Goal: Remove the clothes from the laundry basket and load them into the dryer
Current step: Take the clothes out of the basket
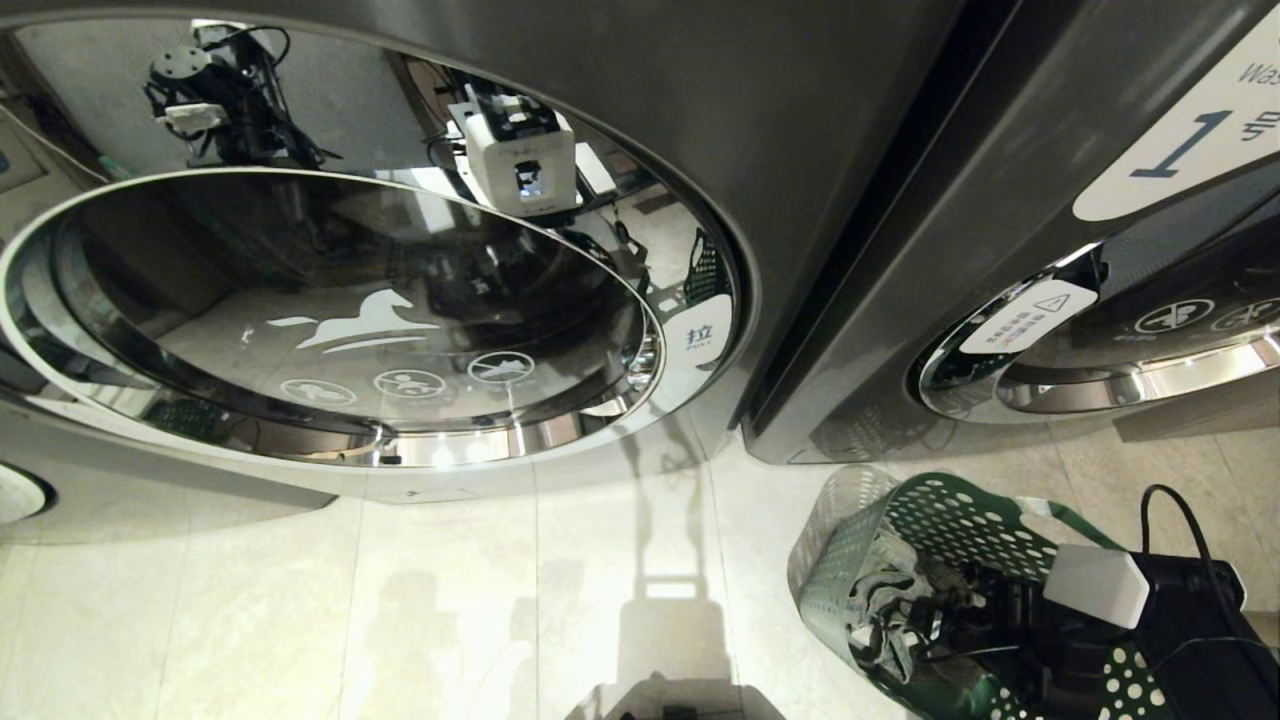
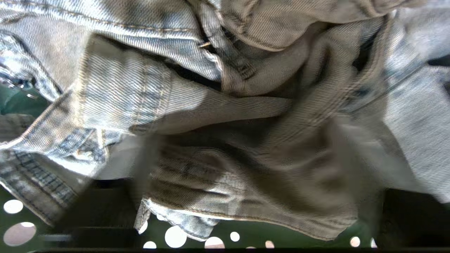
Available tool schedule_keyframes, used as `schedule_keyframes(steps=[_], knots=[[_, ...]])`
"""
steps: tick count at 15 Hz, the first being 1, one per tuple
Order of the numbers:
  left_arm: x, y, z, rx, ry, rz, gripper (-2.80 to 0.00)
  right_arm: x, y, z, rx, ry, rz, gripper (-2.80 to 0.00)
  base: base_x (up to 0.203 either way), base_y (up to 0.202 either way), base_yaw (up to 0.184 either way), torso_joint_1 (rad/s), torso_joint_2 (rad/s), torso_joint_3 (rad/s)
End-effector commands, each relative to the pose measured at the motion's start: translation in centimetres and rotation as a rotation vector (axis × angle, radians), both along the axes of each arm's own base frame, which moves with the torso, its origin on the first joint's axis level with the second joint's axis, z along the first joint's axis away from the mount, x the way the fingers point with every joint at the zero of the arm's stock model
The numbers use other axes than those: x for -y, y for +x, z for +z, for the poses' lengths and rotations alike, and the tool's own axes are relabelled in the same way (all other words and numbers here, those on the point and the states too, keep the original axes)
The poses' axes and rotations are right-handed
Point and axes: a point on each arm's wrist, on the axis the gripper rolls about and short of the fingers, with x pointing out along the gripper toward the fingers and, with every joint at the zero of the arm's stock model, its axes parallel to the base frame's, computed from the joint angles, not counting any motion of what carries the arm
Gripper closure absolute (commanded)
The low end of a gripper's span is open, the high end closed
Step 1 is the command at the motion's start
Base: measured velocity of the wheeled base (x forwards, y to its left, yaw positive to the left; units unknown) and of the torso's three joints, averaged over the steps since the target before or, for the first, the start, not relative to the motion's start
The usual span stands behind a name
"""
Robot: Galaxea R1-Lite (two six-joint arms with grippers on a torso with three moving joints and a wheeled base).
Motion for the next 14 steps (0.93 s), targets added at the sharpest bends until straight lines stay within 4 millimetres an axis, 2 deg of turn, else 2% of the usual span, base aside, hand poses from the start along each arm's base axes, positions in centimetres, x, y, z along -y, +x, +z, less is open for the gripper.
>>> schedule_keyframes(steps=[1,8,11,13,14], knots=[[0.0,0.0,0.0,0.0,0.001,0.001,0.0,0.0,0.1,0.1,0.01,0.0,0.001,0.0,0.0,0.0,0.0,0.0,0.0,0.0],[0.0,0.0,0.0,0.0,0.001,0.0,0.0,-0.1,-0.5,-0.2,-0.014,0.015,-0.009,0.0,0.0,0.0,0.0,0.0,0.0,0.0],[0.0,0.0,0.0,0.0,0.0,0.001,0.0,-0.4,-1.8,0.0,-0.05,0.025,-0.007,0.0,0.0,0.0,0.0,0.0,0.0,0.0],[0.0,0.0,0.0,0.0,0.001,0.001,0.0,-0.6,-2.5,1.8,-0.05,0.046,-0.018,0.0,0.0,0.0,0.0,0.0,0.0,0.0],[0.0,0.0,0.0,0.0,0.001,0.001,0.0,-0.8,-2.9,3.4,-0.038,0.071,-0.023,0.0,0.0,0.0,0.0,0.0,0.0,0.0]])
